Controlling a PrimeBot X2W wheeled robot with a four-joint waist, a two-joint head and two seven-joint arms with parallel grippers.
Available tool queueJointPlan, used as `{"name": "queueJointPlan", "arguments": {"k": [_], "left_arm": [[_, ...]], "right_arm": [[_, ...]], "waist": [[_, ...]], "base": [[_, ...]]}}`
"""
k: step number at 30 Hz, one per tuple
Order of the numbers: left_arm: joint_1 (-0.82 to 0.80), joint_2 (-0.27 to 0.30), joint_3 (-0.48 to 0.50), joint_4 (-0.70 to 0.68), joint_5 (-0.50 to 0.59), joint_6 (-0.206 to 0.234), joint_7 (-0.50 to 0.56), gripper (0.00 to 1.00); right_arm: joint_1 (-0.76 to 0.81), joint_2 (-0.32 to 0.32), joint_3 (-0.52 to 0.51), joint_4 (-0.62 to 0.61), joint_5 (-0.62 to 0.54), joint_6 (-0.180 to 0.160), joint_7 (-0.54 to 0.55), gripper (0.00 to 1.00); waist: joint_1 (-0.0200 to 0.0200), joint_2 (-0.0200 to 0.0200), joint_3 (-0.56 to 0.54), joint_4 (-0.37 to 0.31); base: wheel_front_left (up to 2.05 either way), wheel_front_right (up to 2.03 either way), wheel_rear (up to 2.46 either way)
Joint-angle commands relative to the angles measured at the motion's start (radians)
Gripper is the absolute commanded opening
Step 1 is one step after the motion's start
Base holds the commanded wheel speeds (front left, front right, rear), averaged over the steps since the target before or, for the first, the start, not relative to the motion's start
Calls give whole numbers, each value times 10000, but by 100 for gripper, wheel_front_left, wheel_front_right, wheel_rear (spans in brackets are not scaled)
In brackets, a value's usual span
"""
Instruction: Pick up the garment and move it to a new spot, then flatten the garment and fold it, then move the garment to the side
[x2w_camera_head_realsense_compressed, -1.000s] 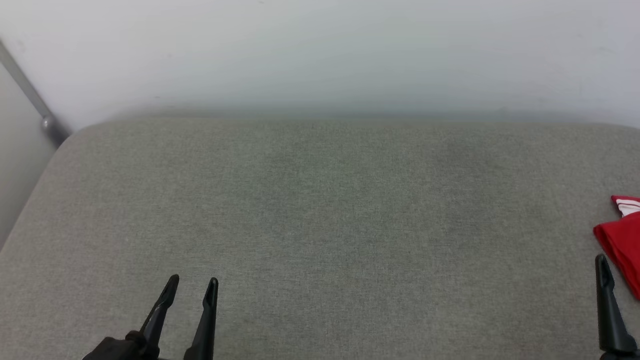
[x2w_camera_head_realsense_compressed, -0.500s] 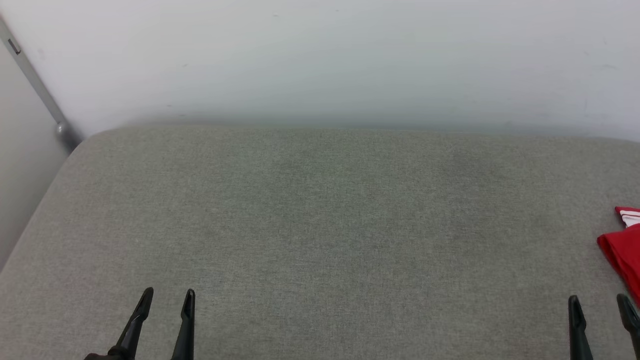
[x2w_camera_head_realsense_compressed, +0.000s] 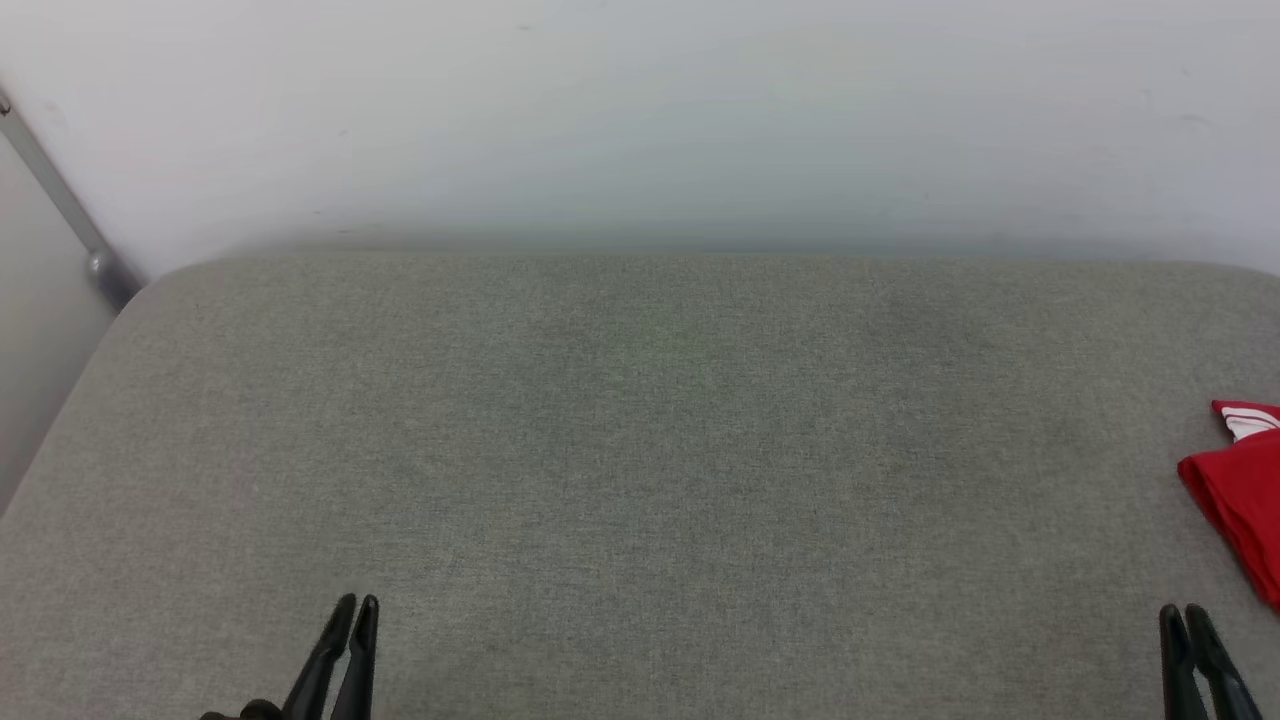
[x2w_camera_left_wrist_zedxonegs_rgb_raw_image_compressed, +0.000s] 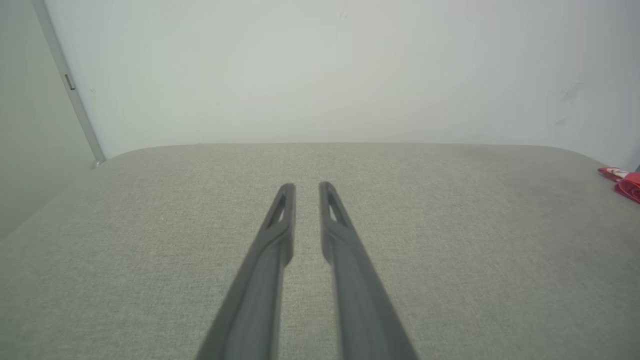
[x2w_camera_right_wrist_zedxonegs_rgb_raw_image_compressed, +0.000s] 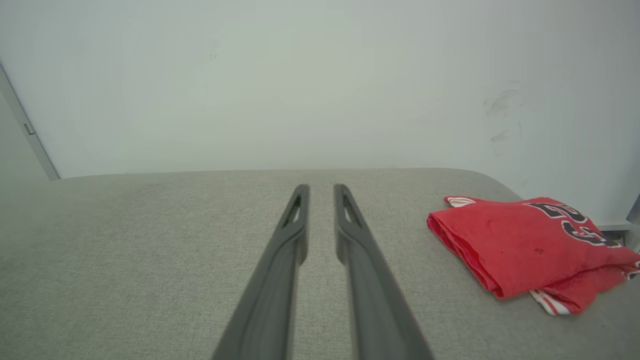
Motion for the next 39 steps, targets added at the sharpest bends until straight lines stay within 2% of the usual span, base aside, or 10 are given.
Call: {"name": "queueJointPlan", "arguments": {"k": [1,3,20,39], "left_arm": [[5,-11,-14,47,-17,-2,8,0],[-1,-50,-28,204,-95,1,31,0],[-828,-126,61,877,-3389,11,664,0],[-1593,-257,214,1504,-6322,3,1297,0]], "right_arm": [[-1,6,13,44,17,0,2,0],[-16,18,51,211,124,0,17,0],[-1139,-168,379,1236,3614,-1,633,0],[-2163,-261,587,2179,6702,-2,1271,0]], "waist": [[0,0,1,-1],[0,0,2,-6],[0,0,23,-92],[0,0,46,-187]], "base": [[0,0,0],[0,0,0],[0,0,0],[0,0,0]]}}
